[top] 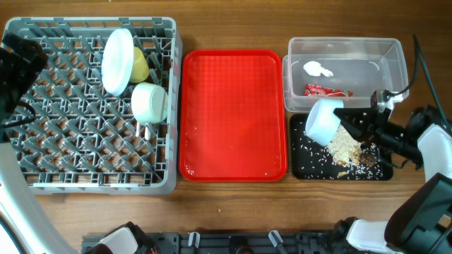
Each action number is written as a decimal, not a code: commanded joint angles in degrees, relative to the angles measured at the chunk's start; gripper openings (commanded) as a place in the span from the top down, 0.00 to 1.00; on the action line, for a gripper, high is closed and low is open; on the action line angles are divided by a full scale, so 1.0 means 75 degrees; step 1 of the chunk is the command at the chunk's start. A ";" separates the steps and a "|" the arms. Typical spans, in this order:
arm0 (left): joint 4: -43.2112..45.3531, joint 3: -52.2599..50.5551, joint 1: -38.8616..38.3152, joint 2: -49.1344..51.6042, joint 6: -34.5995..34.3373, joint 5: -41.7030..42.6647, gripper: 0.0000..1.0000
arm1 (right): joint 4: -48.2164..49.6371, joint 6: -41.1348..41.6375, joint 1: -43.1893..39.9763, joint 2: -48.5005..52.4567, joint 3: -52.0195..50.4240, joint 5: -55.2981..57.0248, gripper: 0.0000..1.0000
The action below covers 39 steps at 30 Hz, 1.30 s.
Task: Sort waste into correct bins and load items into the dishwasher rack
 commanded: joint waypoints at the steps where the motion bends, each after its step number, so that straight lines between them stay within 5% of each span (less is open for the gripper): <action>1: 0.0017 -0.0006 0.0041 0.0044 -0.0105 0.0090 0.00 | -0.0417 0.0003 -0.0029 0.0026 0.0023 -0.0210 0.96; 5: 0.0017 -0.0006 0.0041 0.0044 -0.0105 0.0090 0.00 | -0.0530 -0.0778 0.0530 -0.0026 0.0023 0.0437 0.96; 7: 0.0017 -0.0006 0.0041 0.0044 -0.0105 0.0090 0.00 | -0.0082 -0.0705 0.1670 -0.0388 0.0067 0.0527 0.96; 9: 0.0017 -0.0006 0.0041 0.0044 -0.0105 0.0090 0.00 | 0.0921 0.0769 0.2722 -0.0758 0.0251 0.1486 0.95; 12: 0.0017 -0.0006 0.0041 0.0044 -0.0105 0.0090 0.00 | 0.2786 0.4060 0.4876 -0.1725 0.0504 0.4674 0.96; 14: 0.0017 -0.0006 0.0041 0.0044 -0.0102 0.0090 0.00 | 0.3445 0.5286 0.6446 -0.2162 0.0516 0.6805 0.96; 17: 0.0017 -0.0006 0.0041 0.0044 -0.0105 0.0090 0.00 | 0.3707 0.6111 0.9078 -0.1891 0.0507 1.0354 0.96; 21: 0.0017 -0.0006 0.0041 0.0044 -0.0105 0.0090 0.00 | 0.4418 0.6257 1.0643 -0.0874 0.0504 1.1774 0.96; 24: 0.0017 -0.0006 0.0041 0.0044 -0.0105 0.0090 0.00 | 0.5106 0.6228 1.1028 -0.0006 0.0504 1.1771 0.94; 27: 0.0017 -0.0006 0.0041 0.0044 -0.0105 0.0090 0.00 | 0.5321 0.6172 1.1042 0.0414 0.0504 1.1744 0.73; 29: 0.0017 -0.0006 0.0041 0.0044 -0.0105 0.0090 0.00 | 0.5313 0.5861 1.1019 0.0254 0.0682 1.1712 0.43; 30: 0.0017 -0.0006 0.0041 0.0044 -0.0102 0.0090 0.00 | 0.5080 0.5333 1.0952 -0.0079 0.1035 1.1794 0.19; 36: 0.0017 -0.0006 0.0041 0.0044 -0.0105 0.0090 0.00 | 0.1891 0.5167 0.8259 -0.2868 0.2162 1.4522 0.15; 37: 0.0017 -0.0006 0.0041 0.0044 -0.0105 0.0090 0.00 | 0.1480 0.5170 0.7632 -0.3110 0.2154 1.4574 0.00; 39: 0.0017 -0.0006 0.0041 0.0044 -0.0105 0.0090 0.00 | 0.0871 0.5170 0.6610 -0.3276 0.2139 1.4542 0.00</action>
